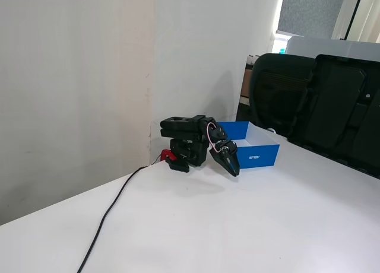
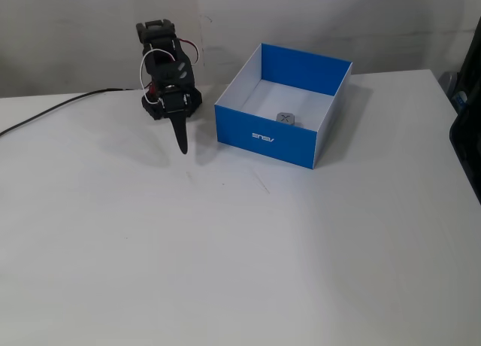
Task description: Grasp the gray block and put it in the box.
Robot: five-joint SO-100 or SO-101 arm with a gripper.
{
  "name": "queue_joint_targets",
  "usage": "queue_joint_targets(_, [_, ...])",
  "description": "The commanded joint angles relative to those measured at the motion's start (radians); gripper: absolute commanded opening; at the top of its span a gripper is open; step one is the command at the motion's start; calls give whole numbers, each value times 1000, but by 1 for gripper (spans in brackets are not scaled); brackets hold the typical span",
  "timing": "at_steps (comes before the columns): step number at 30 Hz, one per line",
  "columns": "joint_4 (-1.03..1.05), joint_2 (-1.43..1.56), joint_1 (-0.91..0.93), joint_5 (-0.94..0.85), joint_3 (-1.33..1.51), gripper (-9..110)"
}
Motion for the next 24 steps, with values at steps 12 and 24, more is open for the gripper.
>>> queue_joint_targets(12, [18, 14, -152, 29, 15, 0])
queue_joint_targets(24, [21, 15, -161, 29, 15, 2])
